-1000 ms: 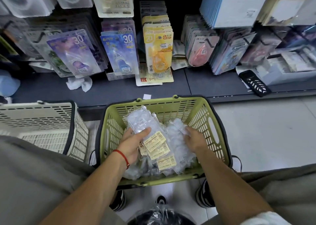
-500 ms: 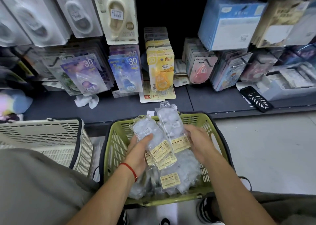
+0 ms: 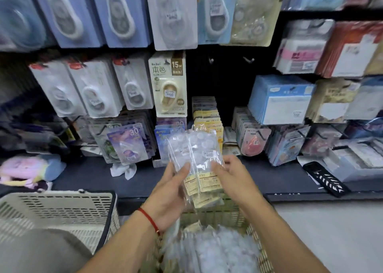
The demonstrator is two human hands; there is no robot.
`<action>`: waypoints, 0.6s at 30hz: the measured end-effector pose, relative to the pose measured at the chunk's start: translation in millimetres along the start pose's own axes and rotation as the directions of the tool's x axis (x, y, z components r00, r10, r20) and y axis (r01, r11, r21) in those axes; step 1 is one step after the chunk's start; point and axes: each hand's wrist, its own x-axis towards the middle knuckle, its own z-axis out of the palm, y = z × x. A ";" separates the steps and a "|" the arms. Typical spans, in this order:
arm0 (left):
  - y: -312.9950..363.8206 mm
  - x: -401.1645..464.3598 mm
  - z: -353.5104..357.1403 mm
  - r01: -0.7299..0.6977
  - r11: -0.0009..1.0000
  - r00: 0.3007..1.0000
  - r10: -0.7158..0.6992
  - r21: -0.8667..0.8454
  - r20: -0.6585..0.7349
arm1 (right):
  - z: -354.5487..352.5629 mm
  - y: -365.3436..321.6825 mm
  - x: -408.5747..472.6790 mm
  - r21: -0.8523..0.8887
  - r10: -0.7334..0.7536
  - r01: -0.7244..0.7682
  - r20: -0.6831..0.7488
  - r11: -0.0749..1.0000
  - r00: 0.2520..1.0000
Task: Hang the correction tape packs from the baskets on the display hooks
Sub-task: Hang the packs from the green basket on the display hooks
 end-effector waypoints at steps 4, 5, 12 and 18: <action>58.4 7.5 10.2 0.079 0.997 0.989 -0.081 0.021 0.125 | -25.0 -58.1 18.6 -0.050 -0.095 0.102 0.122 0.994 0.988; 70.5 8.9 12.0 0.088 0.995 0.982 -0.093 0.039 0.165 | -31.3 -69.0 22.8 -0.061 -0.112 0.123 0.158 0.991 0.981; 105.3 31.6 16.8 -0.050 0.983 0.964 0.002 0.176 0.264 | -43.1 -94.7 51.0 -0.003 -0.292 0.298 0.189 0.954 0.937; 119.3 42.6 1.1 -0.304 0.926 0.949 0.315 0.224 -0.014 | -31.5 -105.1 67.8 0.114 -0.429 0.434 -0.070 0.893 0.901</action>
